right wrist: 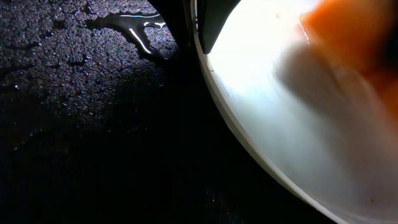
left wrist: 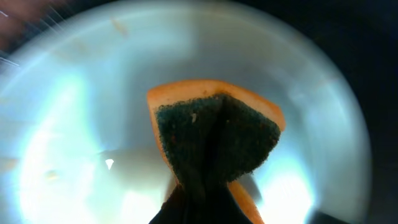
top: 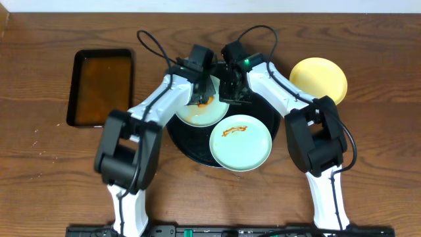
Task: Clean dirty plates on tray and stack at the side
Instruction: 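Bring the sponge with the left gripper and scrub the held green plate, then return the sponge with the left gripper to above the water tray, then lift the green plate with the right gripper and stack it on the yellow plate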
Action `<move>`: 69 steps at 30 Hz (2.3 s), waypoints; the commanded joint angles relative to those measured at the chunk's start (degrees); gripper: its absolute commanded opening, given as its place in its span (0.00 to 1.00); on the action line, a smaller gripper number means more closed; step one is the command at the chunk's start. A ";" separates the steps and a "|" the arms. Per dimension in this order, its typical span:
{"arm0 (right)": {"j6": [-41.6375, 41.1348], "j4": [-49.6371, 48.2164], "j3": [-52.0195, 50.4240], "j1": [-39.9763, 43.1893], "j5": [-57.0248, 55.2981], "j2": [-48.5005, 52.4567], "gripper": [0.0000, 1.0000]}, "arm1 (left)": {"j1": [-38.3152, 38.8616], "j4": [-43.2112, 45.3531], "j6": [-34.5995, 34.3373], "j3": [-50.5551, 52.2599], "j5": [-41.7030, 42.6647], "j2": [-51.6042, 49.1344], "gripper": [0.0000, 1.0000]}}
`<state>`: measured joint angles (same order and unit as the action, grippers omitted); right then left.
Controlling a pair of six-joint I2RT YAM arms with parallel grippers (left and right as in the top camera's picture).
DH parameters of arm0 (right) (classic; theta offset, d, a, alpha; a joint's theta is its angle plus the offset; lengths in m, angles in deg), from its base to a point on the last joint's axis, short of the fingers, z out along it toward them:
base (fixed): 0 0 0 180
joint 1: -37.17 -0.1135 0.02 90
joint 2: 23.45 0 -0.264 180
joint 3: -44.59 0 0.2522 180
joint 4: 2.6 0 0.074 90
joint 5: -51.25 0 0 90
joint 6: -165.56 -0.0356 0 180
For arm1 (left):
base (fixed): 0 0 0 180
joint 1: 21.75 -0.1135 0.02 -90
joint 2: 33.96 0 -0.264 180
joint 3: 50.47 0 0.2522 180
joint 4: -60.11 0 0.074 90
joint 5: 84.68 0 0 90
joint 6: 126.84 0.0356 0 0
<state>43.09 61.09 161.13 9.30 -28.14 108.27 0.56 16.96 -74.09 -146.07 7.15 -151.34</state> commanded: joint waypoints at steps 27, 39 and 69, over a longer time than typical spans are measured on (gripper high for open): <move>8.02 -3.28 -1.18 0.98 1.88 1.33 0.01 | -11.28 -9.11 7.87 0.46 -13.29 23.63 0.08; 17.35 -0.90 4.85 0.48 -9.29 -6.34 0.01 | -39.32 -21.55 7.89 0.63 6.29 23.08 0.08; 54.27 -10.08 5.70 -18.45 -74.66 -21.55 0.01 | -40.39 -20.06 8.35 1.05 8.02 23.08 0.08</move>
<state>95.79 51.08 166.18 -8.98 -99.02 87.29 -39.72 -3.12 -66.57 -145.46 14.45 -127.98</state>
